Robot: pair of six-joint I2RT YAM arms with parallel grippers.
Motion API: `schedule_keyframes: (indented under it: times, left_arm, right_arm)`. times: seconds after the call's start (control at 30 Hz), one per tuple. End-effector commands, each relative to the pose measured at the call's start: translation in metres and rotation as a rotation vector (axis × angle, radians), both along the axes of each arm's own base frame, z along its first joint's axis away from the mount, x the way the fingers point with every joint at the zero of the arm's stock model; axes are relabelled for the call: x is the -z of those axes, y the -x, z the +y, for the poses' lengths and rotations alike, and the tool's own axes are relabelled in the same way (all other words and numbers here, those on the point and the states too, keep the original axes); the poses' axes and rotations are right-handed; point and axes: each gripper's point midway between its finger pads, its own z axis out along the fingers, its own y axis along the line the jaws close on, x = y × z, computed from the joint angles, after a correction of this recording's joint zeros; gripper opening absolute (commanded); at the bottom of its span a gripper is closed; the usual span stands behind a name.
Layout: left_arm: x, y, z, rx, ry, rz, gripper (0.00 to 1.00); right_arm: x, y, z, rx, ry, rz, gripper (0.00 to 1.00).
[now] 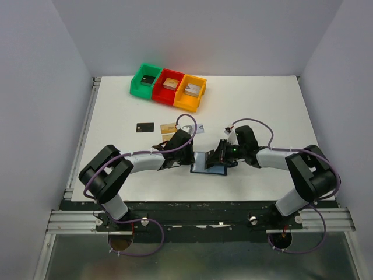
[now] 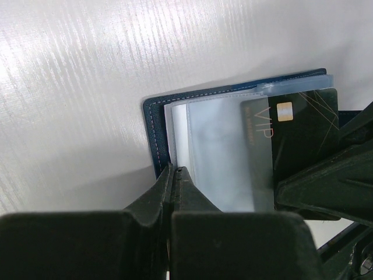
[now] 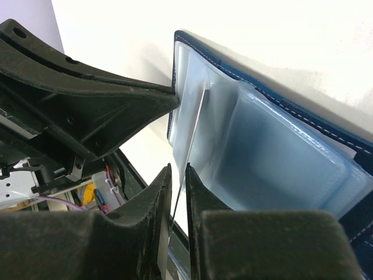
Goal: Take the credit cards out of the card holder
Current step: Remove the credit card from the card holder.
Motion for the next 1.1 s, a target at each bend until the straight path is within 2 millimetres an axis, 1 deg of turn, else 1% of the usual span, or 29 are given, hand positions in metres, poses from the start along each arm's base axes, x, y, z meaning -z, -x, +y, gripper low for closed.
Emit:
schedule_keyframes:
  times: [0.0,0.2,0.33,0.47,0.6,0.67,0.7,0.73,0.83,0.9,0.93,0.97,1.0,1.07]
  left_arm:
    - [0.03,0.022,0.026,-0.007,-0.122,0.086,0.0]
    - [0.03,0.022,0.026,-0.008,-0.116,0.085,0.0]
    - [0.029,0.021,0.026,-0.003,-0.118,0.076,0.0]
    - [0.026,0.02,0.025,0.009,-0.111,0.059,0.0]
    - [0.013,0.016,0.018,0.031,-0.084,0.029,0.0]
    - [0.003,0.012,0.013,0.043,-0.067,0.01,0.0]
    - [-0.004,0.01,0.009,0.051,-0.053,-0.002,0.0]
    - [-0.013,0.007,0.005,0.06,-0.04,-0.02,0.02]
    - [-0.047,-0.001,-0.005,0.084,0.015,-0.084,0.22]
    - [-0.077,-0.007,-0.009,0.095,0.041,-0.145,0.42]
    - [-0.093,-0.01,-0.009,0.091,0.052,-0.175,0.51]
    - [-0.106,-0.012,-0.009,0.089,0.064,-0.204,0.6]
    - [-0.121,-0.013,-0.008,0.085,0.085,-0.24,0.67]
    - [-0.148,-0.012,-0.005,0.092,0.141,-0.307,0.82]
  right_arm:
    - [0.004,-0.003,-0.01,0.033,0.041,-0.014,0.21]
    - [0.01,-0.002,-0.019,0.061,0.079,0.004,0.12]
    - [0.015,-0.003,-0.03,0.103,0.117,0.013,0.02]
    - [0.015,-0.002,-0.038,0.127,0.138,0.007,0.0]
    - [0.008,-0.001,-0.043,0.125,0.158,-0.016,0.0]
    - [0.001,-0.003,-0.046,0.125,0.175,-0.042,0.0]
    - [0.001,0.002,-0.051,0.122,0.201,-0.032,0.0]
    - [-0.007,0.0,-0.053,0.12,0.212,-0.062,0.0]
    - [-0.026,-0.001,-0.062,0.107,0.261,-0.138,0.0]
    - [-0.041,-0.002,-0.067,0.087,0.286,-0.193,0.0]
    - [-0.049,-0.001,-0.068,0.068,0.294,-0.217,0.0]
    - [-0.057,0.001,-0.067,0.043,0.288,-0.243,0.0]
    - [-0.067,0.004,-0.064,0.001,0.268,-0.27,0.0]
    - [-0.087,0.014,-0.053,-0.094,0.19,-0.326,0.0]
